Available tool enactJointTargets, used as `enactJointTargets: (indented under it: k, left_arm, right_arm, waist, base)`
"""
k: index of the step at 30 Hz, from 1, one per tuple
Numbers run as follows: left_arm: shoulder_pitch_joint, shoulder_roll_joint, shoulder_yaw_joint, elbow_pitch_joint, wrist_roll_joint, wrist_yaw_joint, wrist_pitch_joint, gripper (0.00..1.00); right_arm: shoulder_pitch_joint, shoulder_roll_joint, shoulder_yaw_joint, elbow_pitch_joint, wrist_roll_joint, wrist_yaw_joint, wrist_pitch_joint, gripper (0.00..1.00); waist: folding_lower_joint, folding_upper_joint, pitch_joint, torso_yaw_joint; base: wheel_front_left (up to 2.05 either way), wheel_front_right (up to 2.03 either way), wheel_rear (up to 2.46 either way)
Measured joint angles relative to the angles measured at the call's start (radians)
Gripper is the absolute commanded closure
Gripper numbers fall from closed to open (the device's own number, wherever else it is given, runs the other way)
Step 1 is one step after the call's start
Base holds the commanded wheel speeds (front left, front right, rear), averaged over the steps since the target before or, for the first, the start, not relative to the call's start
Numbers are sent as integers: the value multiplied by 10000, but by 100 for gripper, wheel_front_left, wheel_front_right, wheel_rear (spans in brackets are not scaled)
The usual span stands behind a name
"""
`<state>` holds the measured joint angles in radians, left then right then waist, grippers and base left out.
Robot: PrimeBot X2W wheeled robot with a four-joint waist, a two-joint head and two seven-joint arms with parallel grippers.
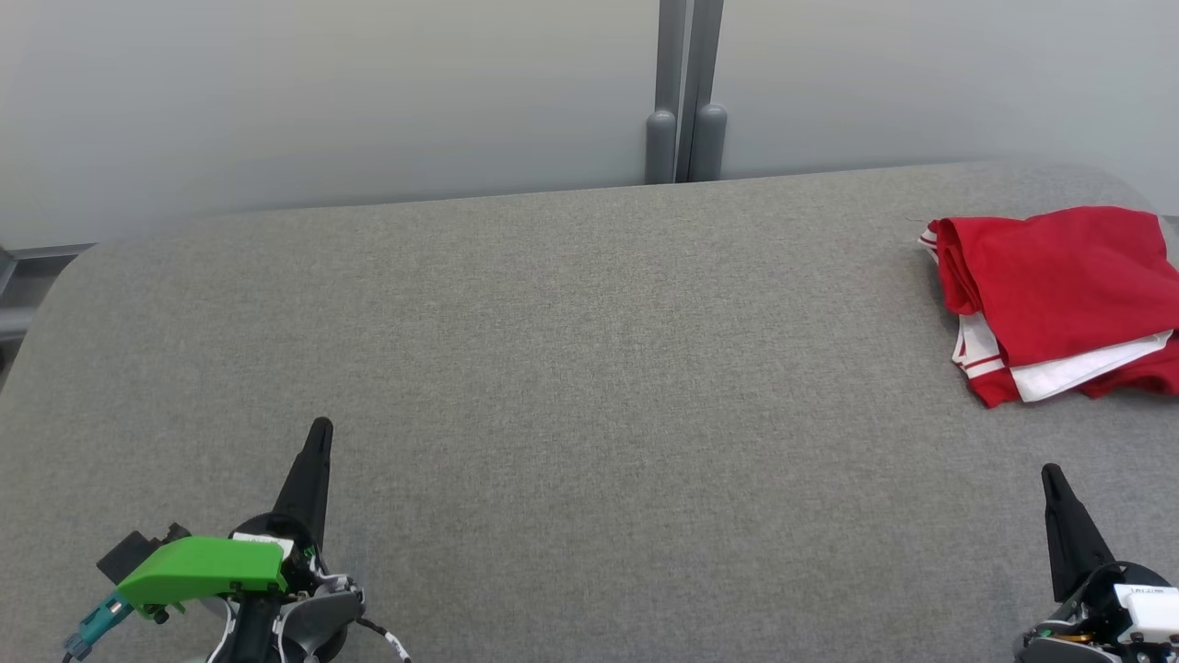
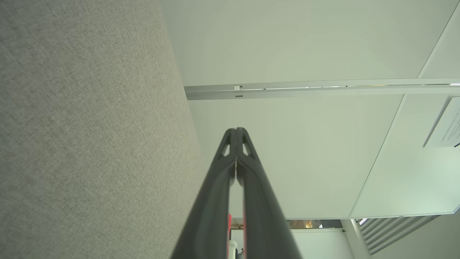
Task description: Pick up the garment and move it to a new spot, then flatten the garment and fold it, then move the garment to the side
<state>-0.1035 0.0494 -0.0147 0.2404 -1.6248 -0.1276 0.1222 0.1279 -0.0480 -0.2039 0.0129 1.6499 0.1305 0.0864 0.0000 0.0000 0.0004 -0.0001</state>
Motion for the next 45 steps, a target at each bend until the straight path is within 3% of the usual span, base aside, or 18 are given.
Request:
enactJointTargets:
  k: [45]
  left_arm:
    - [-1,0,0,0,0,0,0,100]
  right_arm:
    - [0,0,0,0,0,0,0,100]
  waist:
    - [0,0,0,0]
  base:
    - [0,0,0]
